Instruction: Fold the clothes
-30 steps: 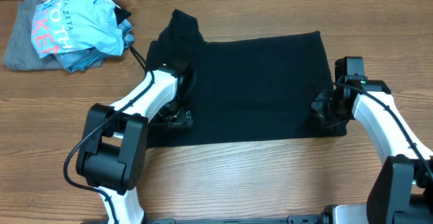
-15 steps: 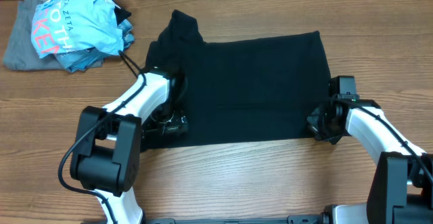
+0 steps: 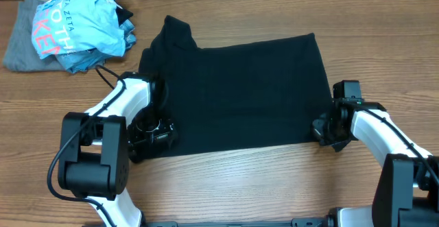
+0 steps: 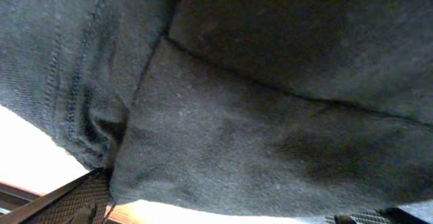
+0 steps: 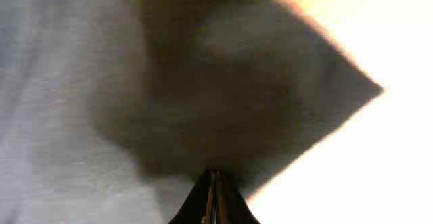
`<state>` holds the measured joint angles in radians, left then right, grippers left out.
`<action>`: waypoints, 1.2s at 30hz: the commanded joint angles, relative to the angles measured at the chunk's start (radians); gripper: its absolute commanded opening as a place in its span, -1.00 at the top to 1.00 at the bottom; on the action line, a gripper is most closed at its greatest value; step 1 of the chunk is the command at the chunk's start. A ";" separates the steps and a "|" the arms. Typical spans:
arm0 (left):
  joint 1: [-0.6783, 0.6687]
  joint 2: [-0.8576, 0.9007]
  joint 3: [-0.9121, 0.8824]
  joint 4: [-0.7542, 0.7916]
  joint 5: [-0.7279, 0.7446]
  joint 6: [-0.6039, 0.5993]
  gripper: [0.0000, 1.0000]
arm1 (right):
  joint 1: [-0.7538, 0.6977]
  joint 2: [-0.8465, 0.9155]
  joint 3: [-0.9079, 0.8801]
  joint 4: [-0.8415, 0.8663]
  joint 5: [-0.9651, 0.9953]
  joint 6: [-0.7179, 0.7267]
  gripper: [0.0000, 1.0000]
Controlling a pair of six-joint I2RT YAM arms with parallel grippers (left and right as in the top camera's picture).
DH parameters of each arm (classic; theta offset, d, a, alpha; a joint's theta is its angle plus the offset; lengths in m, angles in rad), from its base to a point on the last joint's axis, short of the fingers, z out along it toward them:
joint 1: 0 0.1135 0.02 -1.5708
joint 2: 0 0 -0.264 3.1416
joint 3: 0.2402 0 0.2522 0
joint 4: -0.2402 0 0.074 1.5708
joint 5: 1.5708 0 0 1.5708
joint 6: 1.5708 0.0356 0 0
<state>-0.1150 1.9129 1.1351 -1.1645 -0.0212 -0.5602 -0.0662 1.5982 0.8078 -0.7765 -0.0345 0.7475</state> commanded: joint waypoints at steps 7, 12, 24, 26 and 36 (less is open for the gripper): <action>0.023 0.013 -0.055 -0.017 -0.116 -0.046 -1.00 | -0.009 -0.017 0.052 -0.163 0.154 0.162 0.93; 0.023 -0.091 -0.055 -0.035 -0.116 -0.039 -1.00 | -0.009 -0.092 0.083 -0.205 0.158 0.182 0.93; 0.023 -0.253 -0.053 -0.011 -0.116 0.000 -1.00 | -0.009 -0.212 0.393 -0.147 0.132 -0.147 -0.34; 0.023 -0.253 -0.053 -0.010 -0.115 0.000 -0.99 | -0.009 -0.165 0.390 -0.142 0.139 -0.150 -0.36; 0.023 -0.253 -0.053 -0.010 -0.115 0.004 -1.00 | -0.008 0.154 0.390 -0.126 0.135 -0.154 -0.14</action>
<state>-0.1020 1.6592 1.0832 -1.1770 -0.1173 -0.5701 -0.0715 1.6848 1.1984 -0.9058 0.0929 0.6052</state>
